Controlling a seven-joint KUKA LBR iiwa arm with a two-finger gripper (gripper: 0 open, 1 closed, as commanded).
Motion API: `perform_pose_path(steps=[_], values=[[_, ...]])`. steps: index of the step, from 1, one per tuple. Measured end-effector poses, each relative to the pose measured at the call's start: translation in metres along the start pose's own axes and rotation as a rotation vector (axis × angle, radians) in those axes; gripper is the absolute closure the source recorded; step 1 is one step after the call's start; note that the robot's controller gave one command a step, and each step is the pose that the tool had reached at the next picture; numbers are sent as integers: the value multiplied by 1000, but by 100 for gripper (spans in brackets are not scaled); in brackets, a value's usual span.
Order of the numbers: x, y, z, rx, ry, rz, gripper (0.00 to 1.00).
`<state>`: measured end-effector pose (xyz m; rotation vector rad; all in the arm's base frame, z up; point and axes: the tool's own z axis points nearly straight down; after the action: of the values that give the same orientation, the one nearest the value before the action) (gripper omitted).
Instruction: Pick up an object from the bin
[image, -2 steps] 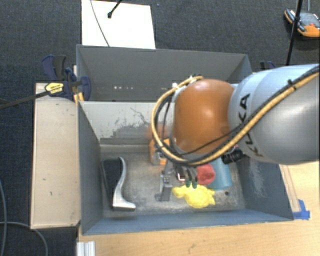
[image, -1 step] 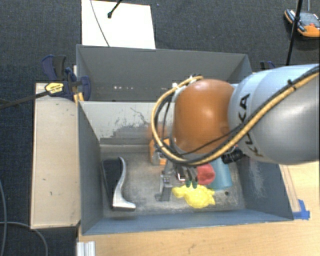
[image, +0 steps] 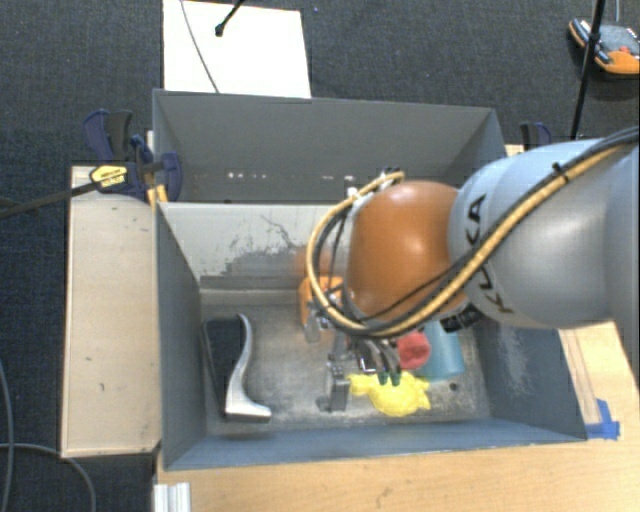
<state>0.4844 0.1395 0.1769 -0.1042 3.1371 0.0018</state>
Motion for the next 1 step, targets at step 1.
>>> perform_pose_path(steps=[1], values=[[-6, -35, 15, 1, 5, 39, 0]])
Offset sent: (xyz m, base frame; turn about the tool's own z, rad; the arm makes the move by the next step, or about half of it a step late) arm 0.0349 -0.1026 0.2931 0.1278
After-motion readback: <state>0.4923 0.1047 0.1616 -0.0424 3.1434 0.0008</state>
